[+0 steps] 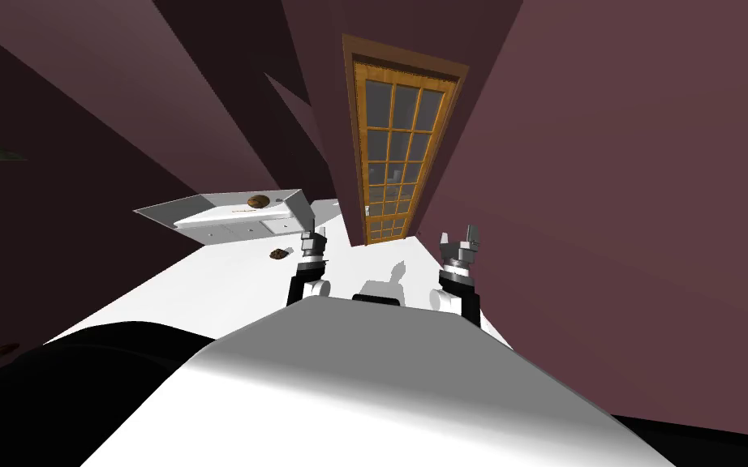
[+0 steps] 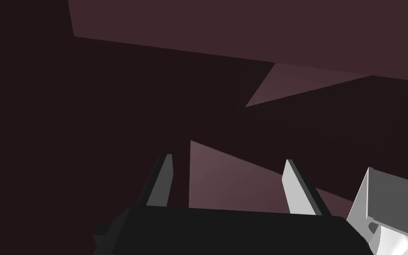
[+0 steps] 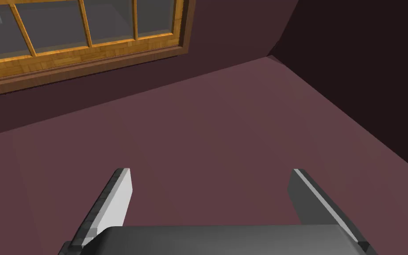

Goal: Pull the door open

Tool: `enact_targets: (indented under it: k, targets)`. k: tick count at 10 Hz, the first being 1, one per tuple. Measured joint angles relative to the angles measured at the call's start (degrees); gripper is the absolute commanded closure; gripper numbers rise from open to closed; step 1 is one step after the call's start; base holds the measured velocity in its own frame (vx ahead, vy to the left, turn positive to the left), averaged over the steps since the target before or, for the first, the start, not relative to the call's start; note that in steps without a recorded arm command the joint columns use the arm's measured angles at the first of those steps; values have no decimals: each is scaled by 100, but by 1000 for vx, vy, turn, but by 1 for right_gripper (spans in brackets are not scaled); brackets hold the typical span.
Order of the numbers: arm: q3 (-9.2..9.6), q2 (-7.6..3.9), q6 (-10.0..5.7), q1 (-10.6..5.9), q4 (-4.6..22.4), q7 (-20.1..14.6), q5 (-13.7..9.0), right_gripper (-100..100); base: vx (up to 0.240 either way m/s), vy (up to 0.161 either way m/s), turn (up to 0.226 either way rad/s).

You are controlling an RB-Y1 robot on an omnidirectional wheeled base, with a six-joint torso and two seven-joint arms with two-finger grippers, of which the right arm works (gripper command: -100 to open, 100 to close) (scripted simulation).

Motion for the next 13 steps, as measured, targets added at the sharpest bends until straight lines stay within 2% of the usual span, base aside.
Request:
enact_targets:
  k: [2,4,7,13]
  targets:
    - [14,-55,-43,-56,174,-149,-104,-100,104,20,111]
    - [12,-122,-153,-146,454,-325,-222,-100,108,15,183]
    - [24,-237,-289,-196,788,-670,-450,-100,128,9,144]
    - [73,-356,-546,-339,1432,-1212,-798,-100,94,13,128]
